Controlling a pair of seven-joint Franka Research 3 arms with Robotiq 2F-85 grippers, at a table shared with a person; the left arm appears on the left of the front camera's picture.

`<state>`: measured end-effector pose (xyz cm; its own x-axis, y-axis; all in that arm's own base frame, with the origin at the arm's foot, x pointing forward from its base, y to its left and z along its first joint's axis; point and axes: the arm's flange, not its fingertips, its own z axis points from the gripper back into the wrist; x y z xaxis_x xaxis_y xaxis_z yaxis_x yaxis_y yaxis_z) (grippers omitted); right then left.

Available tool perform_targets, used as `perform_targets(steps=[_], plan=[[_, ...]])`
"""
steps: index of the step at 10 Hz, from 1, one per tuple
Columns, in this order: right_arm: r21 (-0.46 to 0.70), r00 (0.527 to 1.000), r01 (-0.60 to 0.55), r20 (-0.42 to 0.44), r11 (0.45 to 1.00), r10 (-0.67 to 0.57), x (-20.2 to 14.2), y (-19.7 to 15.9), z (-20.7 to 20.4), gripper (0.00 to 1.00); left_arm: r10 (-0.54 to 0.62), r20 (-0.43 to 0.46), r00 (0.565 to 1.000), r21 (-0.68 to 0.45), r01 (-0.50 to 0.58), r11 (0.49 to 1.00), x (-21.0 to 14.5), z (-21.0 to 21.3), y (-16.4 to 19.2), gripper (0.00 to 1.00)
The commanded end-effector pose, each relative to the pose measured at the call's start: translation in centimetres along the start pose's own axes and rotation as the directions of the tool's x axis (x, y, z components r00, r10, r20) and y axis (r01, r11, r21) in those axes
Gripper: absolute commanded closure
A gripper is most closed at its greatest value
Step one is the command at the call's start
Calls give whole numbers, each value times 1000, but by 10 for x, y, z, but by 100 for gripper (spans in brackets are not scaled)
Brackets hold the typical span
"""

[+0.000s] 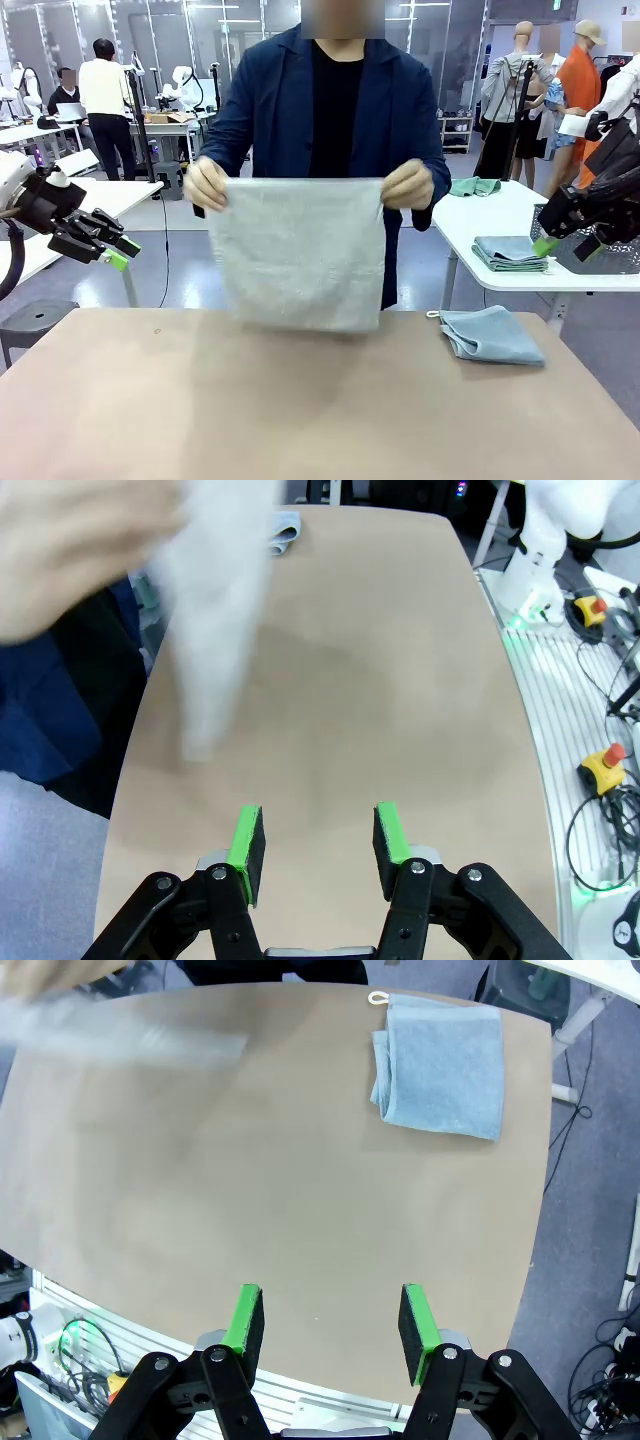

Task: Fold the towels and place them in the basket.
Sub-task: When a person lays out a Towel with hook on the table, fold it in half twice.

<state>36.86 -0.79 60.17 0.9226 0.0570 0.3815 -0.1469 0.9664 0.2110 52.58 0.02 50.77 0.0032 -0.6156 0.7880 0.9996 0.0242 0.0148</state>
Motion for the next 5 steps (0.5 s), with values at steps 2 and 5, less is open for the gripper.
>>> perform_targets(steps=[2,5], plan=[[-8,1000,24,-5,1000,-24,0,0,4,31,-2,-13,1000,-3,1,1000,1,0,-2,43],[-8,1000,24,-5,1000,-24,0,0,4,31,-2,-13,1000,-3,1,1000,1,0,-2,43]])
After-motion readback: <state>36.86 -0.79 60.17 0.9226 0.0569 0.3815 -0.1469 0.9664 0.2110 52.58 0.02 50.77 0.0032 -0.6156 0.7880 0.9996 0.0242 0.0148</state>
